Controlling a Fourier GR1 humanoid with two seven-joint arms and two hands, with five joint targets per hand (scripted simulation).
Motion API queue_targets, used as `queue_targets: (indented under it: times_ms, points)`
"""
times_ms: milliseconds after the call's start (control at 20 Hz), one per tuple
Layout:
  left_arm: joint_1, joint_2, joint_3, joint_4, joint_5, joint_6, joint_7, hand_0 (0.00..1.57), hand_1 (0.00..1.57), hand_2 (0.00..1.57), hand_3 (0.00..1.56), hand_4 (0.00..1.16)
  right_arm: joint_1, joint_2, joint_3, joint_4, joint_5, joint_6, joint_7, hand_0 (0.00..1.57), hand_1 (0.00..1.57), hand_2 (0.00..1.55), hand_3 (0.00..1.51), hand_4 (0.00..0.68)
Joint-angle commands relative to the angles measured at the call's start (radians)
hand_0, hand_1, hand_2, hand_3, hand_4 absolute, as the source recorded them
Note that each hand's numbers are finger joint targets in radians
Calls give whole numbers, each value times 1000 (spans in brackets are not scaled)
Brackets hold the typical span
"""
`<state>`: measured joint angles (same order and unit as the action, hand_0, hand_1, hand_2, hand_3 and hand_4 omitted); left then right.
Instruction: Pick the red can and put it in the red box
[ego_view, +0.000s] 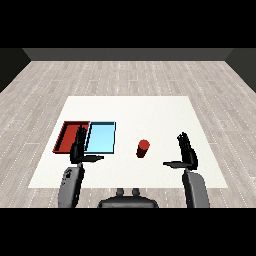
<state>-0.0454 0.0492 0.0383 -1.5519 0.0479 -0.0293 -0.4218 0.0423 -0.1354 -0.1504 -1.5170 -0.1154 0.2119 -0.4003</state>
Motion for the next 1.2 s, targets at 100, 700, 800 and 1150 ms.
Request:
queue_targets:
  times_ms: [100,700,800,1150]
  points:
    - [8,-14,-7,-6,10,-8,-12,0,0,0,0,0,-27,16,6,0,-14,12,33,0,0,0,0,0]
    - [30,-17,-9,-71,39,-17,41,0,0,0,0,0,-49,93,91,29,12,-33,127,0,0,0,0,0]
    - [51,-21,10,6,31,-29,-81,0,0,0,0,0,-140,72,61,186,16,-13,64,0,0,0,0,0]
    - [16,1,10,-128,50,-7,100,0,0,0,0,0,-153,127,98,215,6,-37,53,0,0,0,0,0]
